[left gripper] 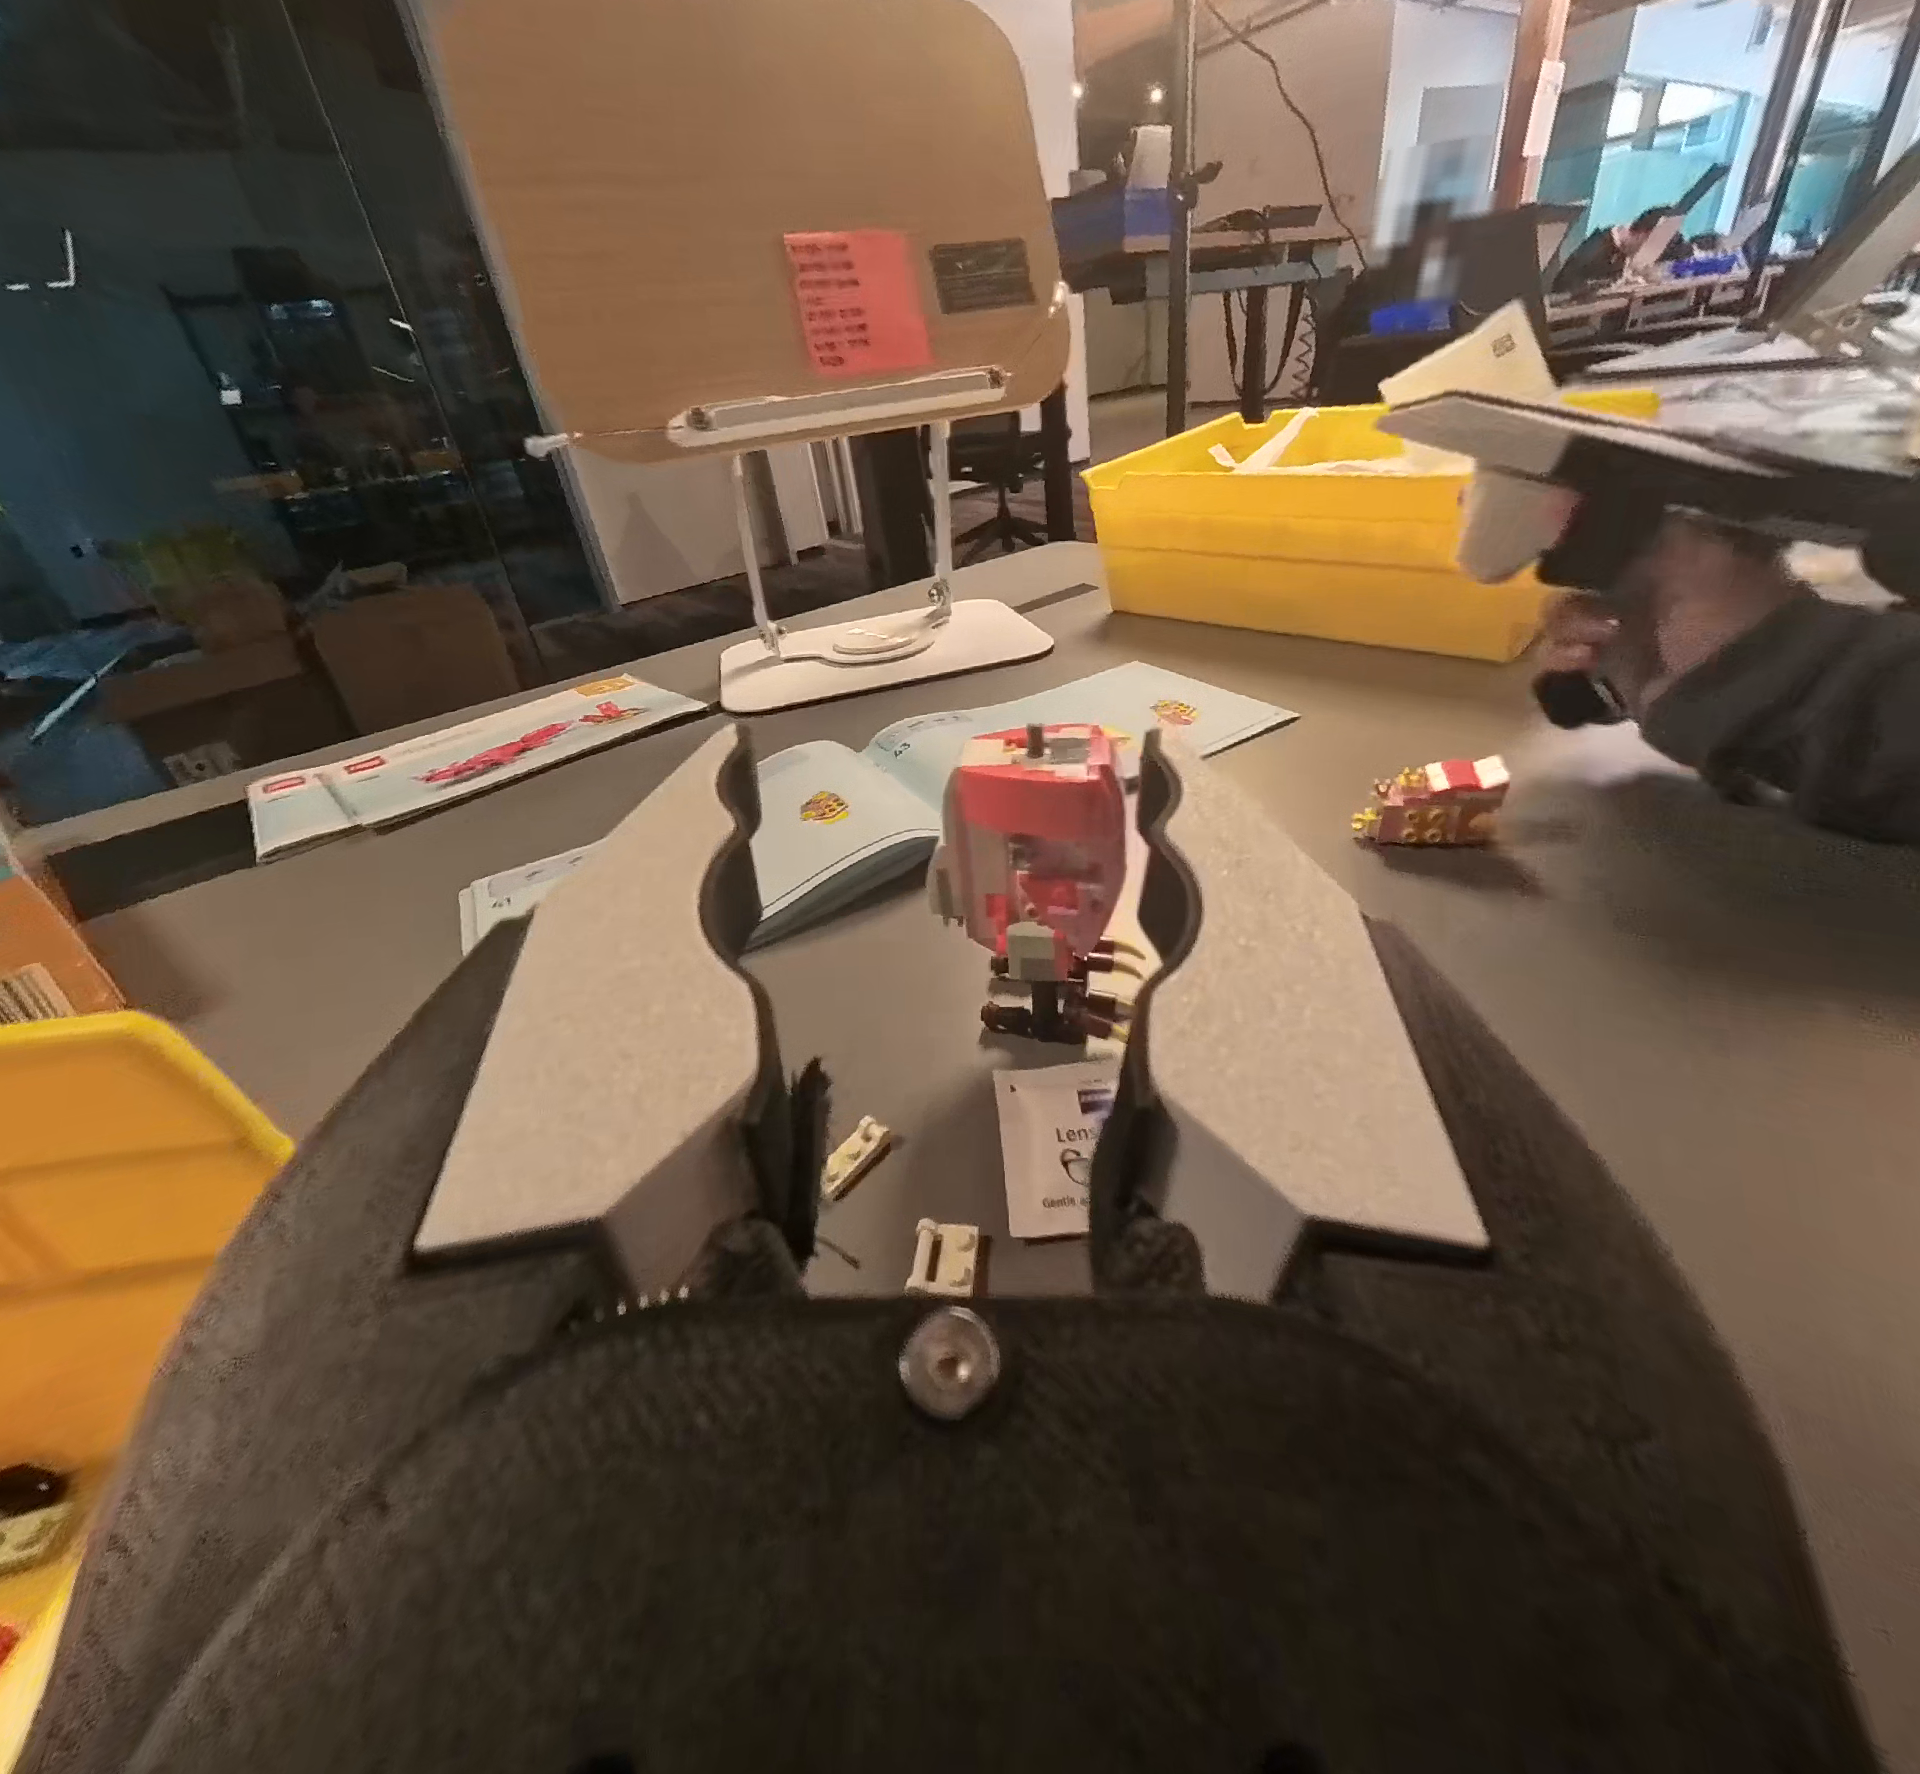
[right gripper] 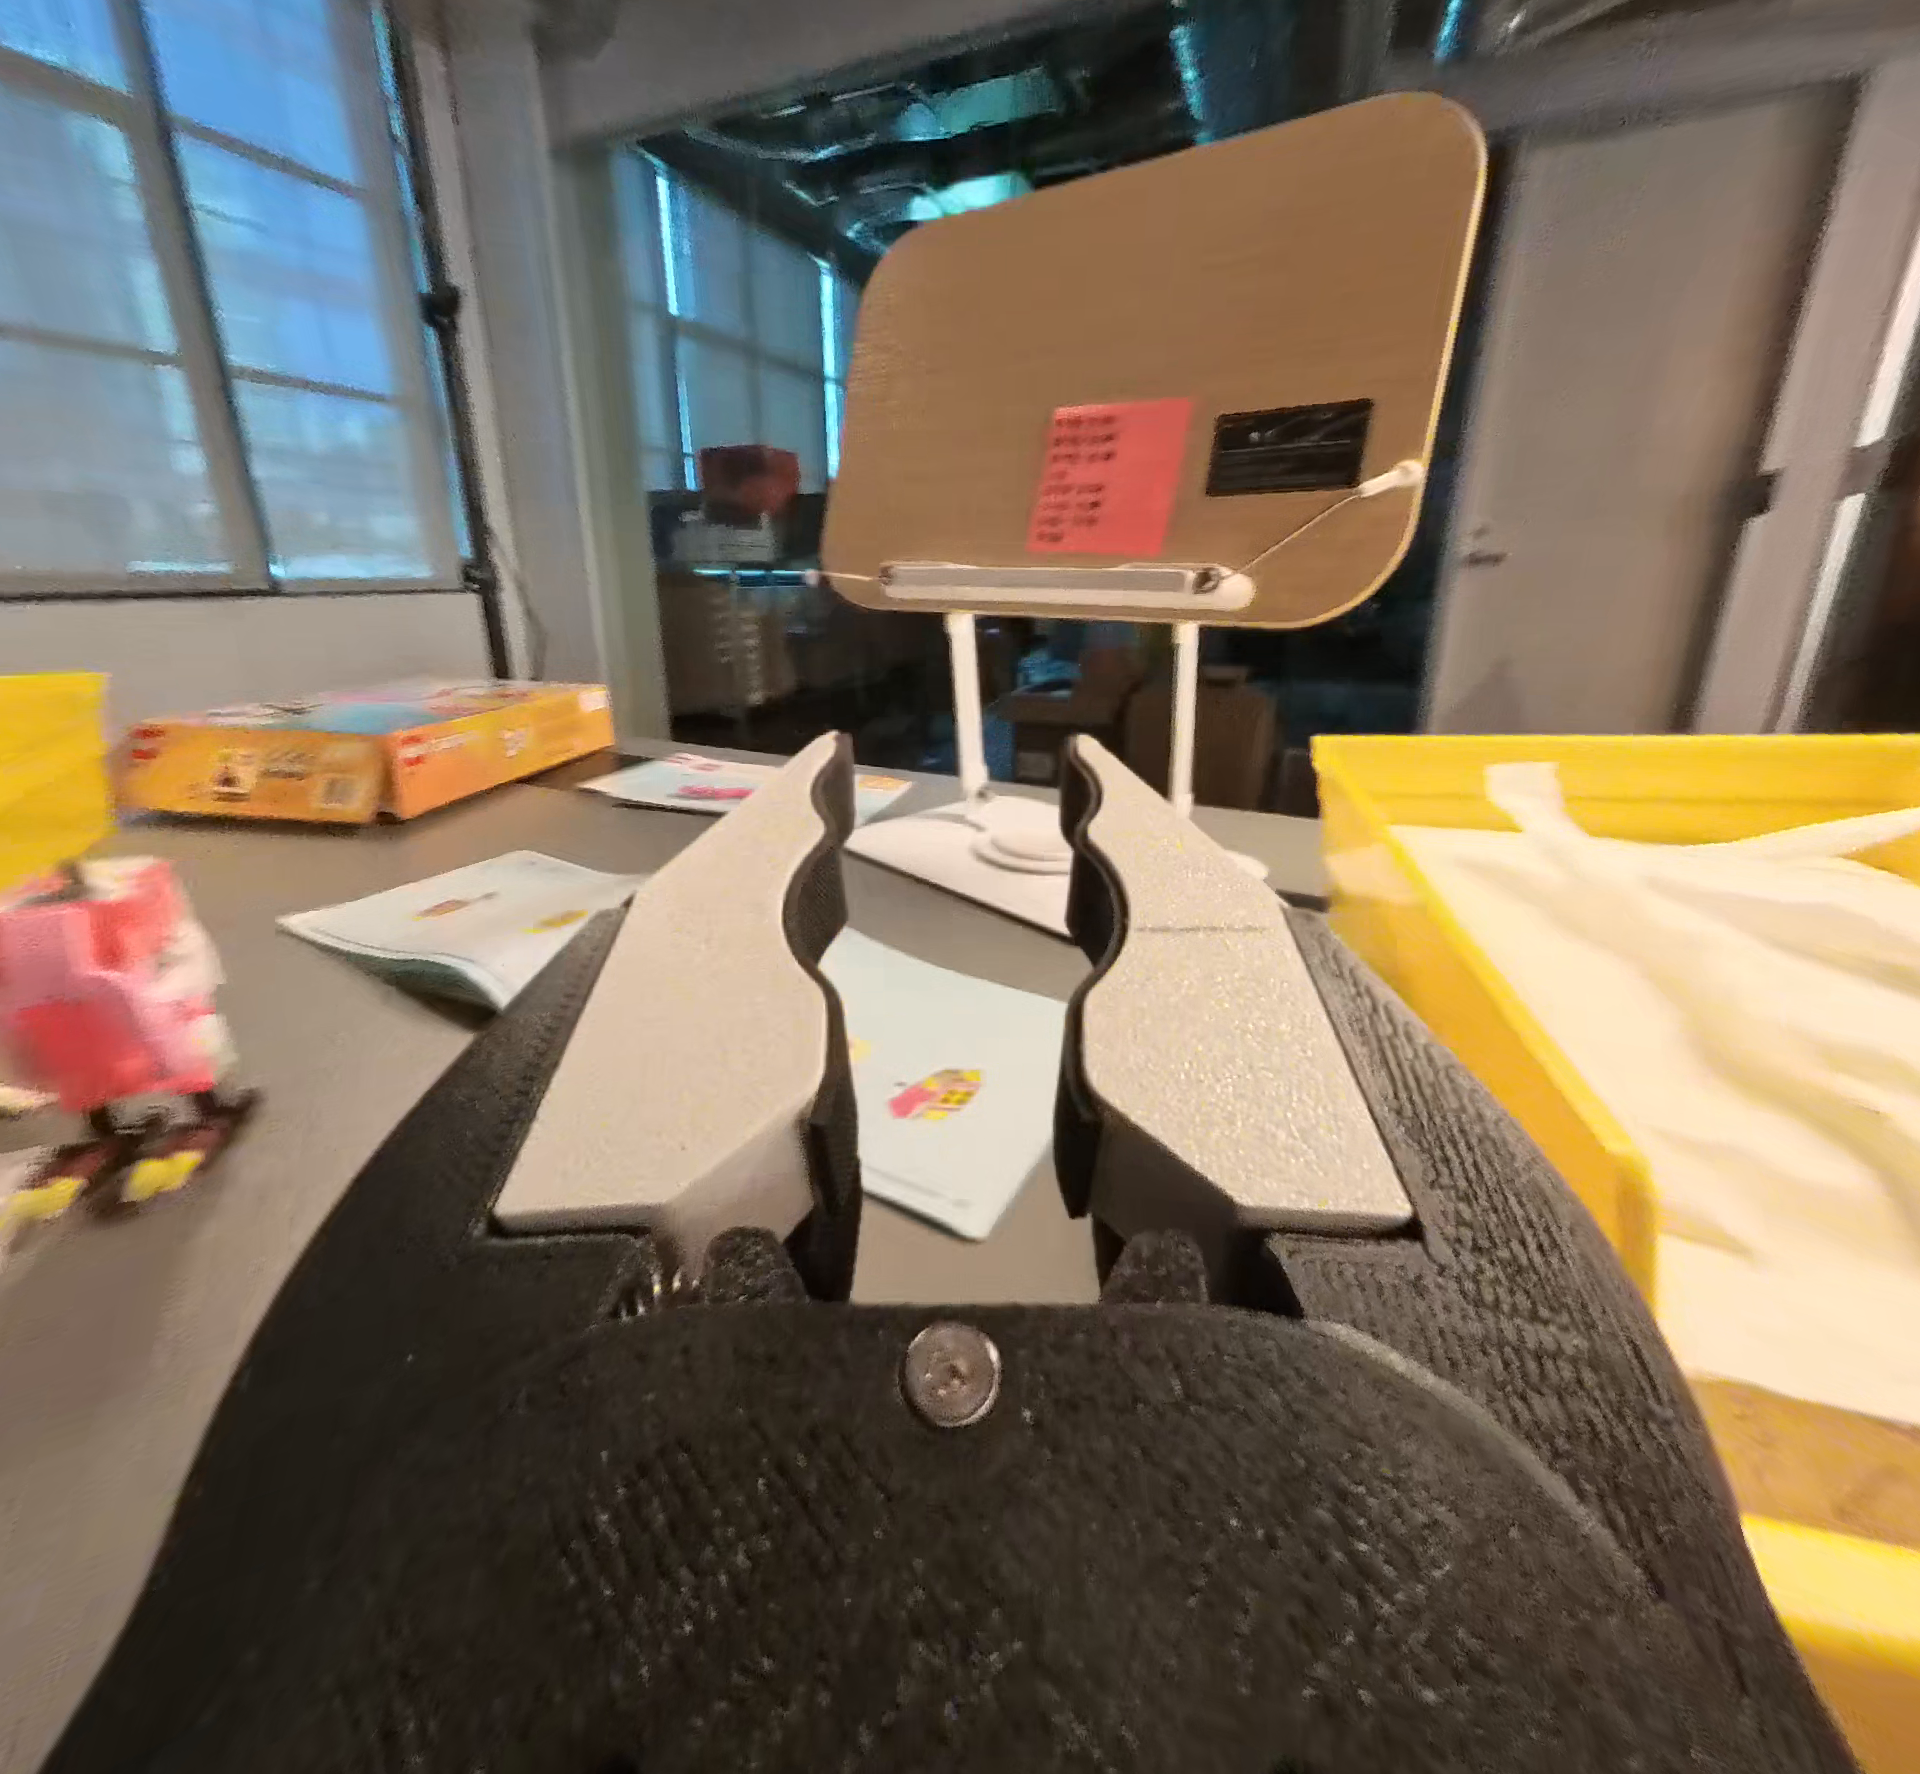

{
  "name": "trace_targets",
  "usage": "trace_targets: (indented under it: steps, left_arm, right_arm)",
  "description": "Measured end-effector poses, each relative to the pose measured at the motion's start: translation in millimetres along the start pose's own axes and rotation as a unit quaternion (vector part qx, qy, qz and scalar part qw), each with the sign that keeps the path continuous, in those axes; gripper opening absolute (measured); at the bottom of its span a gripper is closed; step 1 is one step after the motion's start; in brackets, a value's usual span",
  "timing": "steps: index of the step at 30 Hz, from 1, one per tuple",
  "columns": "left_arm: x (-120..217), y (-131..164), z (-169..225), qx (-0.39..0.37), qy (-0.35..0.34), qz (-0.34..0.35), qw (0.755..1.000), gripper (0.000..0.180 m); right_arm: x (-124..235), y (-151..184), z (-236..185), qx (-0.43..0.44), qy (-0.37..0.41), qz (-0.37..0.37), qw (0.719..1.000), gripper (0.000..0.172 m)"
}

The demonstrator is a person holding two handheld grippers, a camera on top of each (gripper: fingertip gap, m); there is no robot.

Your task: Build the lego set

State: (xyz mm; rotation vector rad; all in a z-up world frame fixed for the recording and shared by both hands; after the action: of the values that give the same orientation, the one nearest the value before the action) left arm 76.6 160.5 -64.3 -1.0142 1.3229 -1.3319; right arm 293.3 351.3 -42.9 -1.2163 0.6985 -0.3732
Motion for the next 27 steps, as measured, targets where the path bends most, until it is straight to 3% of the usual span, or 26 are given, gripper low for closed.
trace_targets:
  steps: [7, 9, 12, 15, 19, 22, 27]
  left_arm:
    - [-9, 3, 39, -0.094, 0.033, -0.001, 0.995, 0.066]
    - [-17, -1, 61, -0.106, 0.054, -0.006, 0.993, 0.057]
    - [-41, 6, 108, -0.055, 0.116, -0.077, 0.989, 0.050]
    - [-75, 27, 135, -0.077, 0.149, -0.182, 0.969, 0.050]
    - [-132, 48, 144, -0.068, 0.154, -0.328, 0.930, 0.050]
    - [-172, 76, 130, -0.100, 0.106, -0.421, 0.895, 0.048]
    - [-210, 114, 119, -0.137, 0.081, -0.447, 0.880, 0.045]
  right_arm:
    - [-25, 16, 16, 0.119, 0.033, 0.002, 0.992, 0.028]
    - [-33, 19, 19, 0.138, 0.034, 0.001, 0.990, 0.027]
    - [-33, 16, 29, 0.123, 0.047, 0.011, 0.991, 0.025]
    - [-27, 9, 34, 0.094, 0.053, 0.034, 0.994, 0.024]
    - [-24, 5, 37, 0.071, 0.050, 0.050, 0.995, 0.022]
    - [-19, 4, 38, 0.073, 0.050, 0.046, 0.995, 0.019]
    - [-13, 0, 40, 0.091, 0.064, 0.044, 0.993, 0.018]
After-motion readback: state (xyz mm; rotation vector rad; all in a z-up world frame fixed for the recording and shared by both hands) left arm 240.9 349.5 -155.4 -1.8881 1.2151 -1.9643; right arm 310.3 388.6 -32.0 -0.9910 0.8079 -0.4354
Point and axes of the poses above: each gripper's, where its closed fingertips meet, x back along the fingers, y out of its underside, z = x × y across the jaws, the point moved 1 cm from there along x, back along the fingers, and after that the axes turned 11 degrees about x, right-handed, at the moved point
